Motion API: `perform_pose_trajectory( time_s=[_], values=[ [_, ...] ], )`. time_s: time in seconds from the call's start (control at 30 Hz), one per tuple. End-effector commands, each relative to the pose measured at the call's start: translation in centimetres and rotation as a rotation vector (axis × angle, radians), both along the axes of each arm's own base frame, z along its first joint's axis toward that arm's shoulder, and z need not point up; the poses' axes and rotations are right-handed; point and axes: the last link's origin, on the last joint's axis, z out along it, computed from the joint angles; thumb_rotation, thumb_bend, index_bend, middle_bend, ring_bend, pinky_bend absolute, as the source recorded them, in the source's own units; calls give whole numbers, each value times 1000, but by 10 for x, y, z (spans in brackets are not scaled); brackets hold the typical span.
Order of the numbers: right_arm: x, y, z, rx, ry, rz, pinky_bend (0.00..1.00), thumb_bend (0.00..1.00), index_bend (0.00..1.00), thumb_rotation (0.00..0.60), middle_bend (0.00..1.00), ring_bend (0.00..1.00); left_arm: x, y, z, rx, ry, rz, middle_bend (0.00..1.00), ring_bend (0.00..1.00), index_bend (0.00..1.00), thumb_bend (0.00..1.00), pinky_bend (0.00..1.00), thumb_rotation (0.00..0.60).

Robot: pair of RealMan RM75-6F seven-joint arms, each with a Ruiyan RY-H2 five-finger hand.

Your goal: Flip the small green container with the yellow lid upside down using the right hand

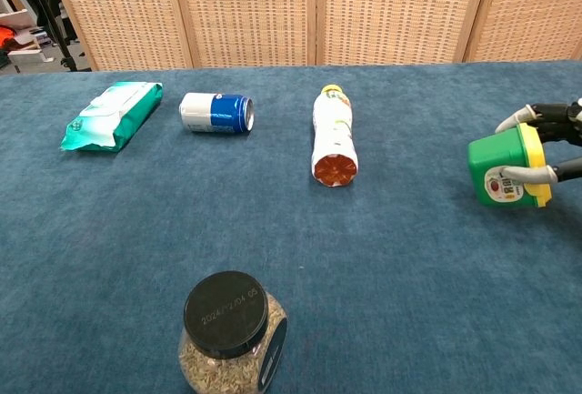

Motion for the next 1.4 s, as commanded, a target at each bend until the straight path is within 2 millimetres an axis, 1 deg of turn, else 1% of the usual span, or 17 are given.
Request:
perform_pose_trajectory(
  time_s=[0.03,0.07,0.1,0.13,0.17,0.2,0.23,0.3,0.37,0.57,0.67,0.83,1.0,1.03,1.1,1.23,1.4],
  values=[
    [-5,4,-9,18,43,30,163,550,406,600,185,64,0,0,0,-3,2,1,0,0,0,0,0,600],
    [-6,5,-9,33,63,40,129,478,305,600,97,20,0,1,-1,-4,2,1,0,0,0,0,0,600],
    [-8,5,-10,49,83,49,109,436,236,600,54,5,0,1,-1,-4,0,1,0,0,0,0,0,600],
    [-10,6,-10,68,108,59,83,371,141,600,14,0,0,1,-1,-3,-1,0,0,0,0,0,0,600],
    [-13,6,-8,91,141,71,65,299,66,600,0,0,0,1,0,1,0,0,0,0,0,0,0,600],
    [-15,6,-7,104,155,78,53,221,21,600,0,0,0,1,0,4,0,-1,0,0,0,0,0,600],
    [-16,7,-6,113,160,82,48,173,6,600,0,0,0,1,1,6,-1,-2,0,0,0,0,0,600],
    [-18,8,-3,128,173,92,42,102,0,600,0,0,0,0,1,10,-3,-3,0,0,0,0,0,600],
    [-20,10,3,138,189,103,42,82,0,600,0,0,1,0,1,10,-2,-6,0,0,0,0,0,600],
    [-20,16,20,118,207,130,40,58,0,600,0,0,2,-1,1,7,-4,-12,0,0,0,0,0,600],
    [-19,22,32,92,210,146,35,53,0,600,0,0,2,-2,2,12,-8,-15,0,0,0,0,0,600],
    [-13,24,51,53,254,181,18,53,0,600,0,0,3,-3,3,15,-11,-23,0,0,0,0,0,600],
    [1,16,69,104,474,221,10,53,2,600,0,0,4,-5,5,18,-12,-27,0,0,0,0,0,600],
    [8,12,73,132,538,221,9,53,4,600,0,0,4,-5,5,20,-13,-27,0,0,0,0,0,600],
    [20,7,76,171,592,209,9,53,12,600,0,0,4,-5,6,20,-14,-27,0,0,0,0,0,600],
    [47,-3,79,278,700,172,10,53,18,600,0,0,3,-6,7,19,-16,-27,0,0,0,0,0,600],
    [66,-13,75,327,806,156,9,68,88,600,25,0,2,-5,8,18,-19,-24,0,0,0,0,0,600]
  ],
)
